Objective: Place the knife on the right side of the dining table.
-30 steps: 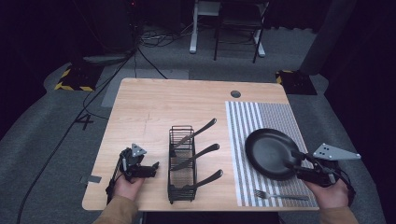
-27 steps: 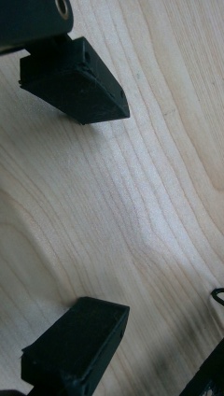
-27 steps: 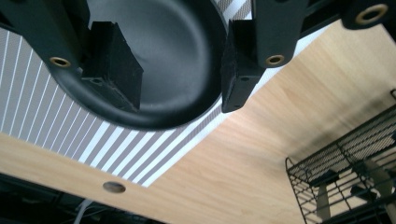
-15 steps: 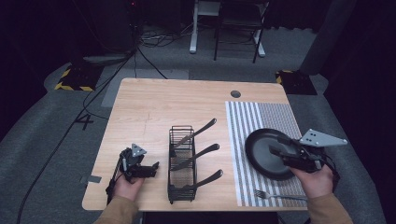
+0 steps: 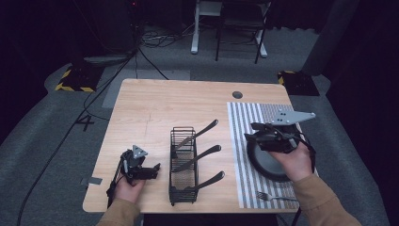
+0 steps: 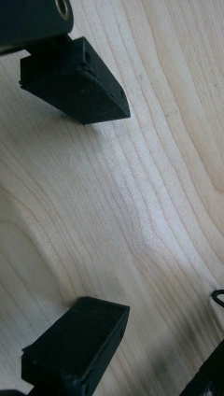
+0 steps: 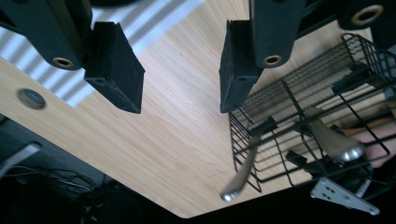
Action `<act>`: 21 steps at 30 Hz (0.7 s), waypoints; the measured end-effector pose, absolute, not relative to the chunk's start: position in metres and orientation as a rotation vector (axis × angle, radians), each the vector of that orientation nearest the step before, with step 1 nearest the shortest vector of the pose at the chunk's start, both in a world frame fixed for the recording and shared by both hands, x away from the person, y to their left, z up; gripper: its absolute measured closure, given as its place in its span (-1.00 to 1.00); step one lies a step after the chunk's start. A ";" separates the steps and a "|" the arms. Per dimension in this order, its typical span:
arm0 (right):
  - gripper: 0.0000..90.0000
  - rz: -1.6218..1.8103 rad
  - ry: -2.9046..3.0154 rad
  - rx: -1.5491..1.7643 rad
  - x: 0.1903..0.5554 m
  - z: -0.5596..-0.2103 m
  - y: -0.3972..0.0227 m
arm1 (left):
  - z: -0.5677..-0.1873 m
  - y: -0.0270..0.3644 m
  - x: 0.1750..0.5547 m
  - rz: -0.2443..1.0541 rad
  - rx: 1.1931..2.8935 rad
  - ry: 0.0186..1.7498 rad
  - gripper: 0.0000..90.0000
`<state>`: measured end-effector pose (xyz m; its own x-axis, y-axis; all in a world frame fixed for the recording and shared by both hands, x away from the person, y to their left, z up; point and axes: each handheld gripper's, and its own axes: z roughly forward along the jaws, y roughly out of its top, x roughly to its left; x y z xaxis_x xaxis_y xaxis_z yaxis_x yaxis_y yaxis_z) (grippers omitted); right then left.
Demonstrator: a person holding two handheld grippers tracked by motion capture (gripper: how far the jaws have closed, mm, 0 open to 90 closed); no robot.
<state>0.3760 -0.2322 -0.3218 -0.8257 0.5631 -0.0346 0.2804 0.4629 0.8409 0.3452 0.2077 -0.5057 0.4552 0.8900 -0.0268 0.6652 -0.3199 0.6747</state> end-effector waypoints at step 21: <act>0.15 1.293 2.567 0.627 0.408 -0.320 -0.154 | -0.506 0.208 0.344 0.469 2.086 1.291 -0.83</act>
<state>0.4079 -0.1544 -0.3196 -0.8901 0.4555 0.0118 0.2807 0.5277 0.8017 0.3445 0.2077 -0.5059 0.4561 0.8895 -0.0282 0.6642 -0.3192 0.6760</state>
